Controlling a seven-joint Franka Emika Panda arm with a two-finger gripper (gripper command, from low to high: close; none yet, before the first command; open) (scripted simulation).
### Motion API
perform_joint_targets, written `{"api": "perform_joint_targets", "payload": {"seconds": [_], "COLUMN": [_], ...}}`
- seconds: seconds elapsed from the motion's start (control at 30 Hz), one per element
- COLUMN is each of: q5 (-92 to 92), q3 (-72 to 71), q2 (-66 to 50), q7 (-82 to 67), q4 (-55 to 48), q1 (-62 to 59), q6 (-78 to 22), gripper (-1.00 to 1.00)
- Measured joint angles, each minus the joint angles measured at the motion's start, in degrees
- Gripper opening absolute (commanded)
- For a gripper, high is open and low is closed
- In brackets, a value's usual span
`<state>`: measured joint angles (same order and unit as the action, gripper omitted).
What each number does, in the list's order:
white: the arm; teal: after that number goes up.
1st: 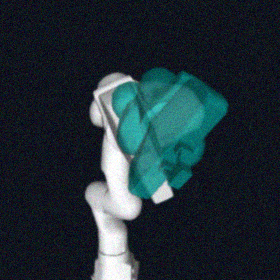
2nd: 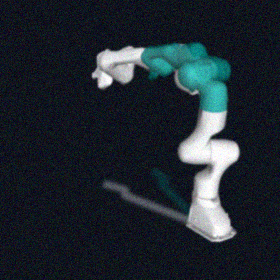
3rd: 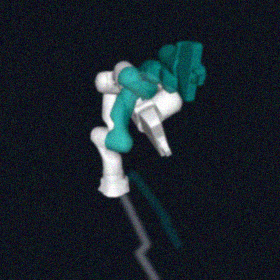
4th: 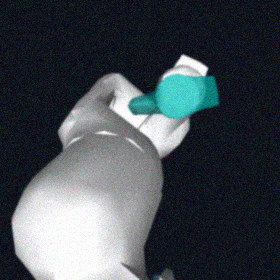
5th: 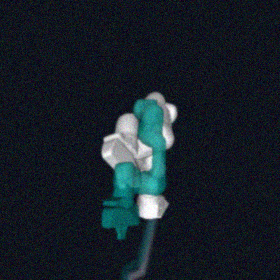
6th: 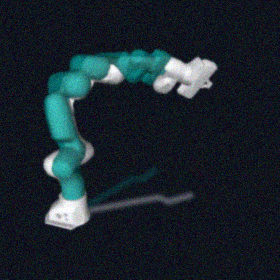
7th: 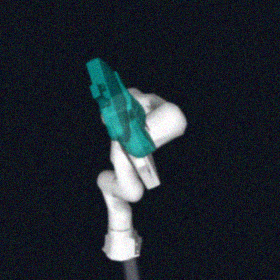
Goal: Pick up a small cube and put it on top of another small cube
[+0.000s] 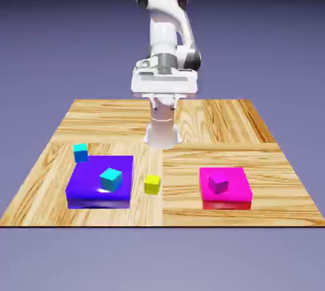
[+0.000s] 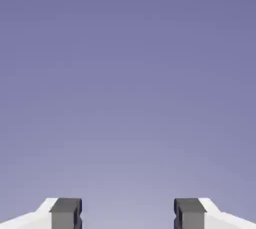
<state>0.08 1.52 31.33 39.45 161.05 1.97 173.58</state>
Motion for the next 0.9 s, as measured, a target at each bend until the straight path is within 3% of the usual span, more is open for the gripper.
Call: {"api": "perform_joint_targets", "payload": {"seconds": [0.9], "q5": [1.7], "q3": [34.0], "q2": [-29.8], "q7": [-67.3], "q4": [1.2], "q1": [28.7], "q6": [-9.5], "gripper": [0.00]}}
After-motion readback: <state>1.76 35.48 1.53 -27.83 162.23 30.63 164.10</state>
